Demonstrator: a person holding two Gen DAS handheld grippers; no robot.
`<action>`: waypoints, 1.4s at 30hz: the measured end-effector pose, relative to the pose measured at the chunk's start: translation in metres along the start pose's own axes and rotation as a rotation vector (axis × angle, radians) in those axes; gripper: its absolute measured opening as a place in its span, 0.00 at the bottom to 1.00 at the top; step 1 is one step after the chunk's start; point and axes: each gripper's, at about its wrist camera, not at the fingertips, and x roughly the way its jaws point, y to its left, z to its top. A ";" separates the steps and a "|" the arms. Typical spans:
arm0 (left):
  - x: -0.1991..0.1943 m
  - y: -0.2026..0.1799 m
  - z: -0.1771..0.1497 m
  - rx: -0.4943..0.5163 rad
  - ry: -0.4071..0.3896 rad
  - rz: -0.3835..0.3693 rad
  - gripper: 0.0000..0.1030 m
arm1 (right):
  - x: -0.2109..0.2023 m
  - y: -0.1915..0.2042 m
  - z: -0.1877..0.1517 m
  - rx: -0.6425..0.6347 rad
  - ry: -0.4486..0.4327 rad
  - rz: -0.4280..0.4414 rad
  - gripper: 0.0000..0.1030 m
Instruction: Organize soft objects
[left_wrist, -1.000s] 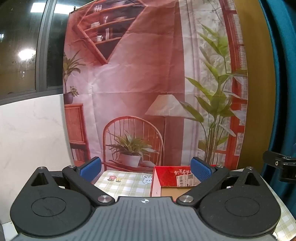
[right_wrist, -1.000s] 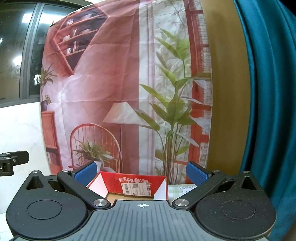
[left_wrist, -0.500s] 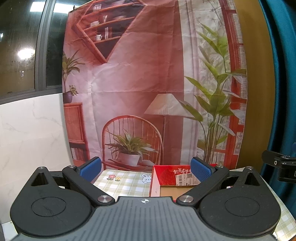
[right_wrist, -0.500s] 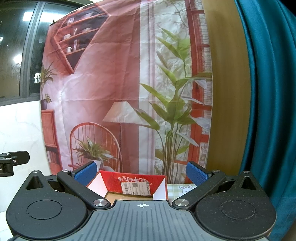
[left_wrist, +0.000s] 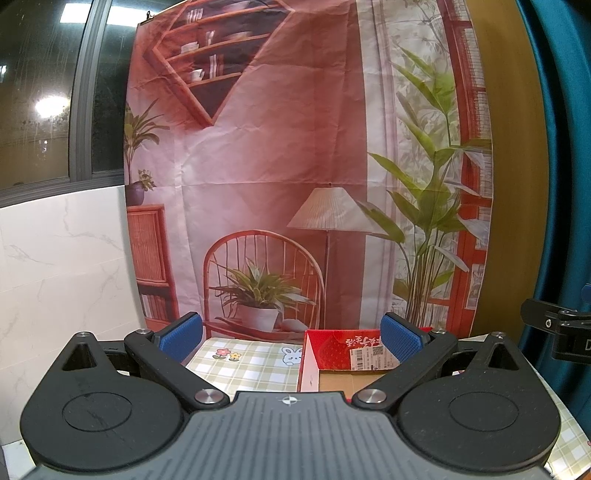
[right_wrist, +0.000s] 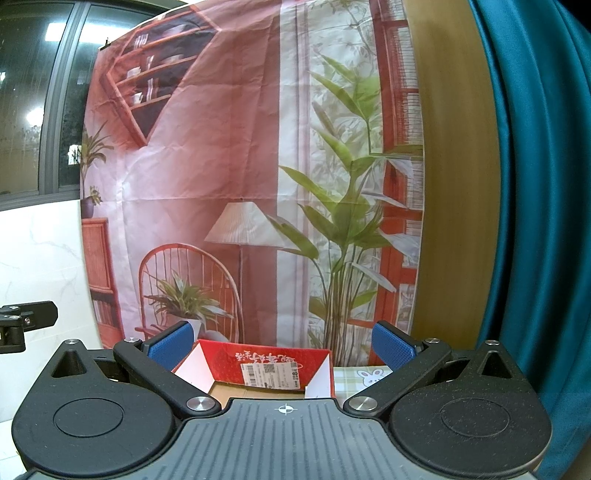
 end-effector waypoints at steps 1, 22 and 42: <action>0.000 0.000 0.000 0.000 0.000 -0.001 1.00 | 0.000 0.000 0.000 0.000 0.000 0.000 1.00; 0.001 0.000 -0.001 -0.003 -0.001 -0.007 1.00 | 0.000 0.001 0.000 0.000 0.000 0.000 1.00; 0.009 0.004 -0.005 -0.026 0.004 -0.044 1.00 | 0.001 0.001 -0.001 0.017 0.002 0.010 1.00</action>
